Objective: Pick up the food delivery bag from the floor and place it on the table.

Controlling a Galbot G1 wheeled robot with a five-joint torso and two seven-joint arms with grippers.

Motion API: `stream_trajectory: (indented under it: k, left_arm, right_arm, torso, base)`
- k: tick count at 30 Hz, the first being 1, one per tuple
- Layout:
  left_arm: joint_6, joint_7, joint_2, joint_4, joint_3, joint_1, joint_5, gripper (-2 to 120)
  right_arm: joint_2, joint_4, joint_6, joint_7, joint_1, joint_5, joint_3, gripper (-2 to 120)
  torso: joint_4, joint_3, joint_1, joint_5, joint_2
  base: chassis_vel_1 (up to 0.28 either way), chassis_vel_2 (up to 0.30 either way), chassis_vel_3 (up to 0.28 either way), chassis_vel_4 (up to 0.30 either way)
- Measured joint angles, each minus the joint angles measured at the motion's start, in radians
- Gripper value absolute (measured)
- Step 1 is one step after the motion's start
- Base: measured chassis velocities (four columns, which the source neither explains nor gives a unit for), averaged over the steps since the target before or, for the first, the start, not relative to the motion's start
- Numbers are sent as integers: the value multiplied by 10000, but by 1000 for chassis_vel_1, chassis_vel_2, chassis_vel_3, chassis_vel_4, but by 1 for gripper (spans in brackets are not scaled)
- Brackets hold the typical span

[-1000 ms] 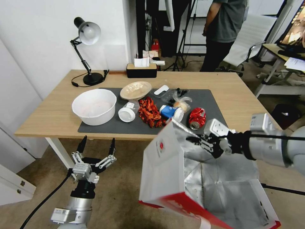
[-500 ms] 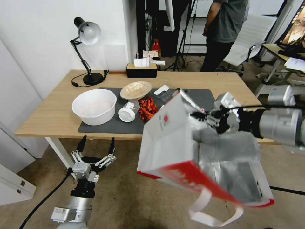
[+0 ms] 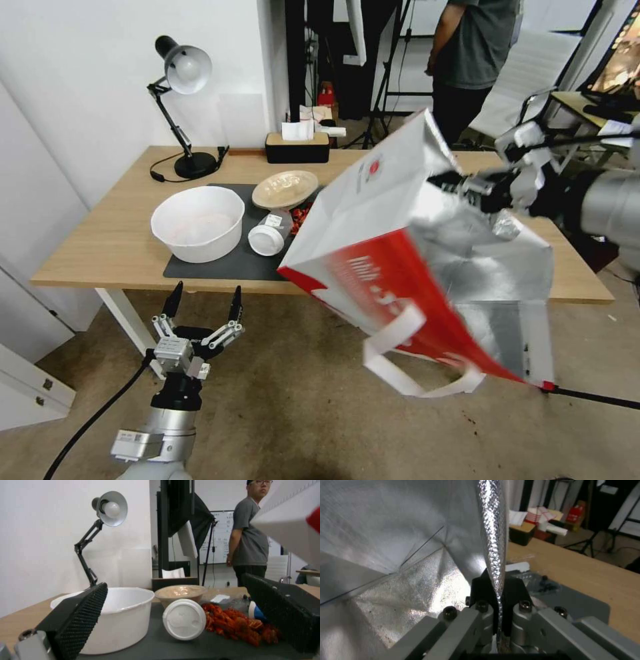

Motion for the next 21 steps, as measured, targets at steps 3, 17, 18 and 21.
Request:
stream_trajectory:
  k: [3,17,18,21]
  left_arm:
    - [0,8,-9,16,13,-14,18,100]
    - [-32,28,-17,65,106,1,159,100]
    - [-35,32,-18,66,123,1,174,100]
    - [-42,37,-29,67,150,12,207,100]
  right_arm:
    - [32,-209,2,505,352,325,-2,0]
    - [10,-2174,14,3252,1767,1366,-464,0]
    - [33,-2330,15,3415,1736,1366,-511,0]
    - [104,-2654,16,3689,1658,1364,-594,0]
  torso:
    - [0,0,0,1,0]
    - [0,-1,0,1,-2]
    - [0,0,-1,1,-2]
    - [0,0,-1,2,-2]
  base:
    - [0,0,0,0]
    - [0,0,0,0]
    - [0,0,0,0]
    - [0,0,0,0]
